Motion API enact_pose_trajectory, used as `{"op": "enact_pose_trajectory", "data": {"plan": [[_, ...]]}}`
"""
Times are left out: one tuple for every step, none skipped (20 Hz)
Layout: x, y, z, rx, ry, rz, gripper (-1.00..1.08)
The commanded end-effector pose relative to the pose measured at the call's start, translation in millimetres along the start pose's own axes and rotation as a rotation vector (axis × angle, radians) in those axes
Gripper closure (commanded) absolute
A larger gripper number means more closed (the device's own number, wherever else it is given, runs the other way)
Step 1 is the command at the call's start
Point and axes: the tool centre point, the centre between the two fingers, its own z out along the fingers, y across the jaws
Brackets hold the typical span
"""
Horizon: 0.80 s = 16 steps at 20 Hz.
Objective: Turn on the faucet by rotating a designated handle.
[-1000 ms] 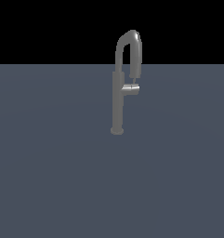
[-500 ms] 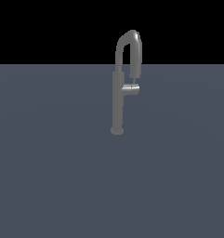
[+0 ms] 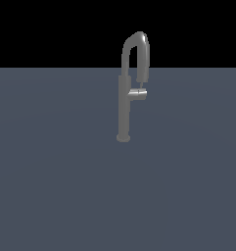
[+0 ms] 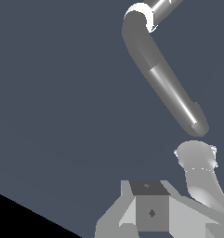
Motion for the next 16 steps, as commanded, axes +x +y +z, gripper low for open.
{"op": "enact_pose_trajectory", "data": {"plan": [[14.8, -1.3, -1.6, 0.034, -0.04, 0.033, 1.08], [20.7, -1.6, -2.1, 0.048, -0.056, 0.046, 1.08], [26.7, -1.9, -2.4, 0.061, -0.072, 0.059, 1.08], [32.7, -2.1, -2.7, 0.075, -0.088, 0.073, 1.08], [38.8, -2.2, -2.9, 0.089, -0.104, 0.086, 1.08], [44.9, -2.2, -3.0, 0.103, -0.121, 0.1, 1.08], [51.1, -2.1, -3.0, 0.118, -0.137, 0.114, 1.08], [57.3, -1.9, -3.0, 0.132, -0.154, 0.128, 1.08], [63.6, -1.6, -2.8, 0.147, -0.171, 0.142, 1.08], [69.9, -1.3, -2.5, 0.161, -0.188, 0.156, 1.08], [76.3, -0.8, -2.1, 0.176, -0.205, 0.171, 1.08], [82.8, -0.3, -1.5, 0.192, -0.223, 0.186, 1.08], [89.4, 0.3, -0.9, 0.207, -0.241, 0.201, 1.08], [96.0, 1.1, -0.1, 0.223, -0.259, 0.216, 1.08], [102.8, 1.9, 0.8, 0.239, -0.278, 0.231, 1.08], [109.6, 2.8, 1.9, 0.256, -0.296, 0.247, 1.08]]}}
